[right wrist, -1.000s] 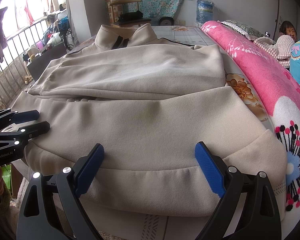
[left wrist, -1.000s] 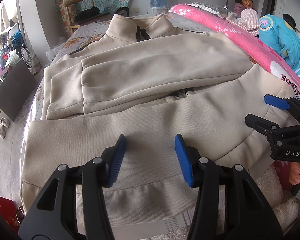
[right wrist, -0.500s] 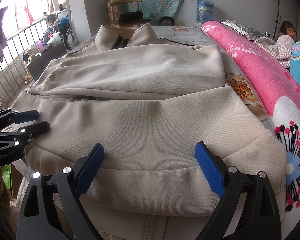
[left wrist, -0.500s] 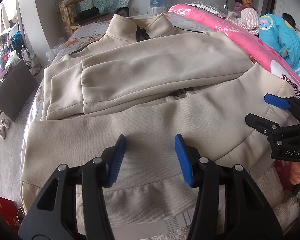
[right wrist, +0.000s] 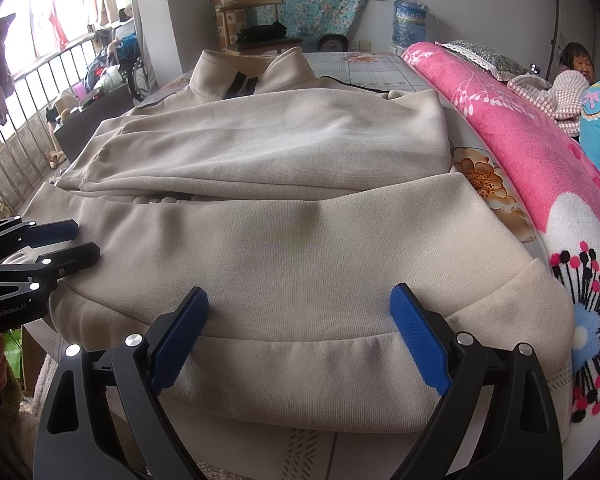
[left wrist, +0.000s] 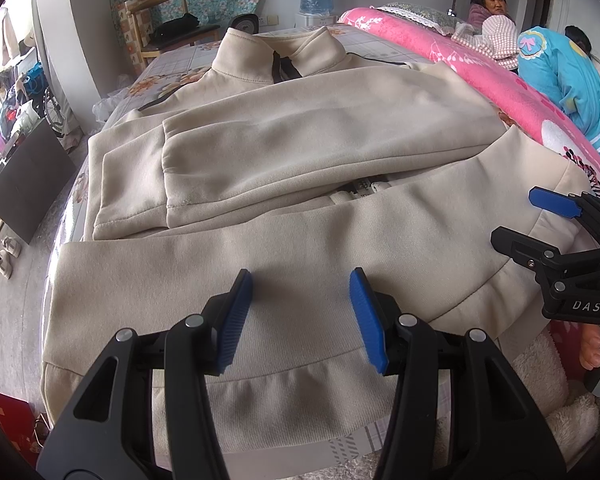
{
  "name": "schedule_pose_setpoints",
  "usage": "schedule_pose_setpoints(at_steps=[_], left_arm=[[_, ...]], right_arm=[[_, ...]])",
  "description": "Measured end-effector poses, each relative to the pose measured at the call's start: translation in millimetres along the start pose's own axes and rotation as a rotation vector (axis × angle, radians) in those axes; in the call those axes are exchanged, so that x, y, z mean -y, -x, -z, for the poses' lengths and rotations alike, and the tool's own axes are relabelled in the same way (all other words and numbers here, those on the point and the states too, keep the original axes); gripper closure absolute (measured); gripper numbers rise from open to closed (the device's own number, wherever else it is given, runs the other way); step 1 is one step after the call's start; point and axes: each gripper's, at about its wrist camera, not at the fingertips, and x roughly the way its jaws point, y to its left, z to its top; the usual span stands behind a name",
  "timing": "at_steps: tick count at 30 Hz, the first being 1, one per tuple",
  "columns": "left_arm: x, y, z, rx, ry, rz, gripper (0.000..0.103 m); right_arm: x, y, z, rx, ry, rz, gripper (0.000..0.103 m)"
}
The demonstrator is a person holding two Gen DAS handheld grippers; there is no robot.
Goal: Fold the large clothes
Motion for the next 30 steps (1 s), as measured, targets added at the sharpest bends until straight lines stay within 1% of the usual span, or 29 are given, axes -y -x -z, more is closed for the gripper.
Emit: schedule_pose_setpoints(at_steps=[18, 20, 21, 22, 24, 27, 29, 30], left_arm=[[1, -2, -1, -0.011, 0.005, -0.010, 0.053], [-3, -1, -2, -0.020, 0.012, -0.020, 0.050], [-4, 0, -3, -0.020, 0.016, -0.033, 0.046], [-8, 2, -5, -0.017, 0.024, -0.038, 0.045], [-18, 11, -12, -0.013, 0.039, -0.030, 0.044], [-37, 34, -33, 0.021, 0.046, 0.001, 0.038], [-52, 47, -54, 0.053, 0.044, 0.024, 0.035], [-62, 53, -67, 0.070, 0.042, 0.037, 0.032]], right_arm=[[0, 1, 0, 0.004, 0.006, -0.009, 0.013], [-1, 1, 0, 0.004, 0.011, -0.013, 0.013], [-1, 1, -1, -0.001, 0.013, -0.014, 0.013], [-1, 1, -2, -0.006, 0.015, -0.016, 0.013], [2, 1, -8, -0.043, 0.011, -0.042, 0.013], [17, 6, -23, -0.089, -0.052, -0.142, 0.013], [25, 13, -40, -0.087, -0.064, -0.178, 0.013], [27, 18, -52, -0.075, -0.055, -0.186, 0.013]])
